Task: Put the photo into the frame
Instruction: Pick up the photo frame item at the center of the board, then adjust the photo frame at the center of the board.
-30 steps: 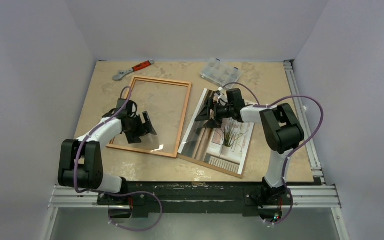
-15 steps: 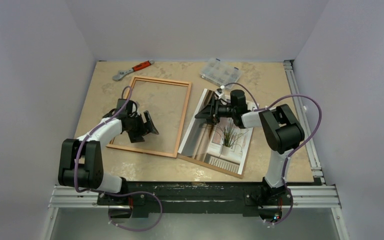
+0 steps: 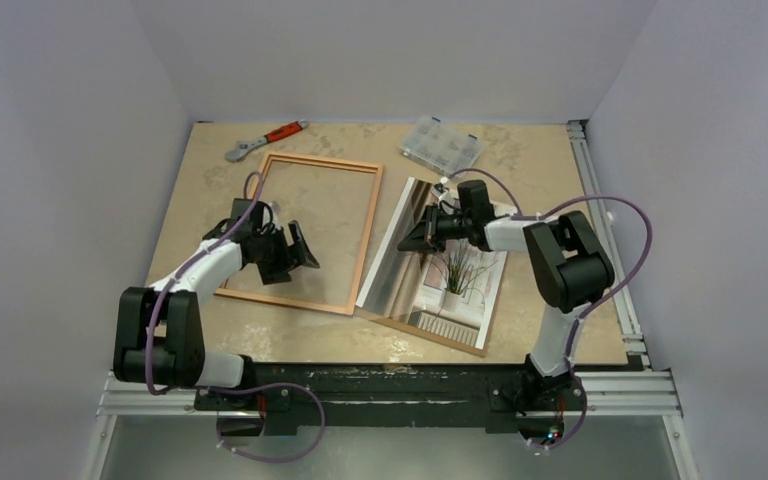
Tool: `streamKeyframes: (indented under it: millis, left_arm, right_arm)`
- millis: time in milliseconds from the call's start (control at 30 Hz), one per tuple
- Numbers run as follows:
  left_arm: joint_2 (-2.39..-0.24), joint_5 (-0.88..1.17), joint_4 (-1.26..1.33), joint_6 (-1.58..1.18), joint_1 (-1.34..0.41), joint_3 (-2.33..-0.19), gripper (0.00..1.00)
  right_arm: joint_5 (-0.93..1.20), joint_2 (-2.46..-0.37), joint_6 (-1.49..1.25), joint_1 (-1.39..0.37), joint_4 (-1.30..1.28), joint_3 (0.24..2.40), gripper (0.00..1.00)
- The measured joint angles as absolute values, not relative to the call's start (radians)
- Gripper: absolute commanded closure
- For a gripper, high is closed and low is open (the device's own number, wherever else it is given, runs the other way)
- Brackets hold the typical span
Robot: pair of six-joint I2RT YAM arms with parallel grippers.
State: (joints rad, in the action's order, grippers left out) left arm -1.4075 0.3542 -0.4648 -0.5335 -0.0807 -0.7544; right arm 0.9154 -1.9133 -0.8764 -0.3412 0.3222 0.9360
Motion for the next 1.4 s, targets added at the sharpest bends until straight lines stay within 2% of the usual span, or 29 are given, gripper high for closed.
streamKeyframes:
  millis: [200, 367, 667, 900, 1400]
  left_arm:
    - [-1.351, 0.396, -0.443, -0.546, -0.099, -0.754, 0.22]
    - [-1.354, 0.408, -0.409, -0.585, -0.194, -0.756, 0.22]
    - [-1.509, 0.408, -0.299, -0.677, -0.338, -0.793, 0.25]
    - [-1.630, 0.403, -0.237, -0.735, -0.458, -0.862, 0.30]
    - [-1.789, 0.364, -0.170, -0.880, -0.737, -1.014, 0.35]
  right_arm:
    - [0.823, -1.741, -0.735, -0.341, 0.027, 1.006, 1.00]
    - [0.743, -1.557, -0.672, -0.328, -0.173, 1.084, 1.00]
    - [0.550, -1.300, -0.623, -0.168, -0.476, 1.191, 1.00]
    - [0.413, -1.245, -0.562, -0.157, -0.642, 1.341, 1.00]
    - [0.246, -1.168, -0.515, -0.157, -0.805, 1.482, 1.00]
